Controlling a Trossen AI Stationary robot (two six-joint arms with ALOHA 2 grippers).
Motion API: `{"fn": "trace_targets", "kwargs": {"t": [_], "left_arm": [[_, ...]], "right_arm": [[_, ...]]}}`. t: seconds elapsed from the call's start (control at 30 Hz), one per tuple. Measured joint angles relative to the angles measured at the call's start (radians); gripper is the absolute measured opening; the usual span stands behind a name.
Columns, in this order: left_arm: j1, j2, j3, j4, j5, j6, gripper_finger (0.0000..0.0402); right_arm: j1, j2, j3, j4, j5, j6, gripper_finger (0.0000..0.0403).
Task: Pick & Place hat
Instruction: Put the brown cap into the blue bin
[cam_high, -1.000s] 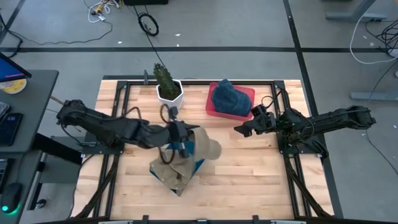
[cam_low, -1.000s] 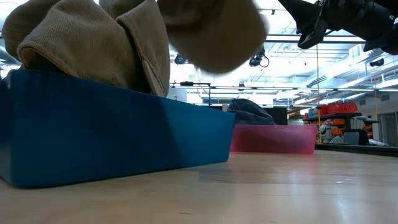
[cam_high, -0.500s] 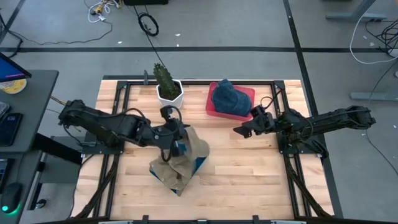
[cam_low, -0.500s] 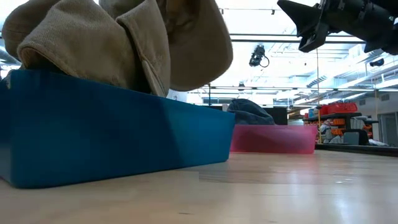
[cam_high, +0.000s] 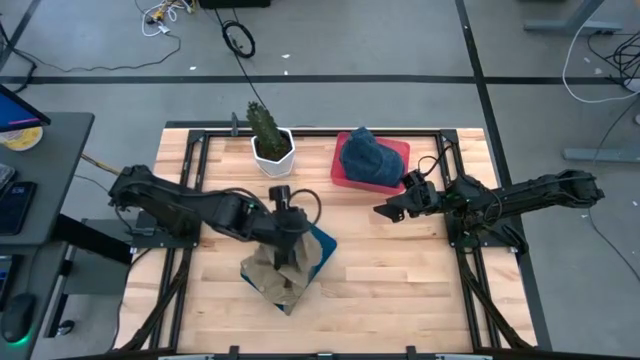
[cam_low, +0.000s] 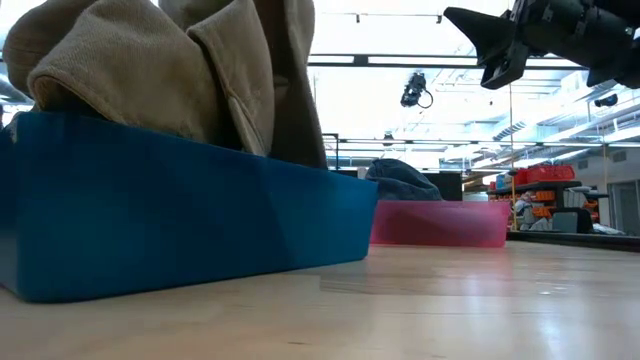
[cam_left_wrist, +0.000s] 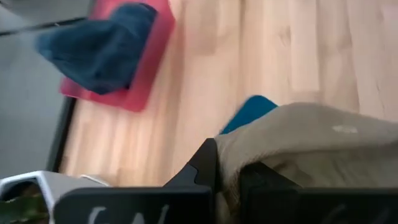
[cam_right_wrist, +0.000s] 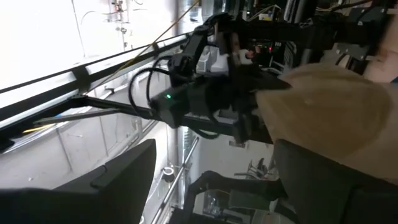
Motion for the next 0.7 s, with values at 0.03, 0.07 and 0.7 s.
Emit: {"fn": "trace_targets", "kwargs": {"t": [0.03, 0.07, 0.7], "left_arm": [[0.001, 0.009, 0.000, 0.001, 0.015, -0.001, 0.0014], [0.004, 0.018, 0.002, 0.001, 0.026, -0.002, 0.0014], [0.011, 0.072, -0.004, -0.009, 0.065, -0.057, 0.0013]], "right_arm": [[0.000, 0.000, 0.000, 0.000, 0.000, 0.000, 0.0327], [0.000, 0.000, 0.000, 0.000, 0.000, 0.000, 0.0327], [0.000, 0.000, 0.000, 0.000, 0.000, -0.021, 0.0327]]}}
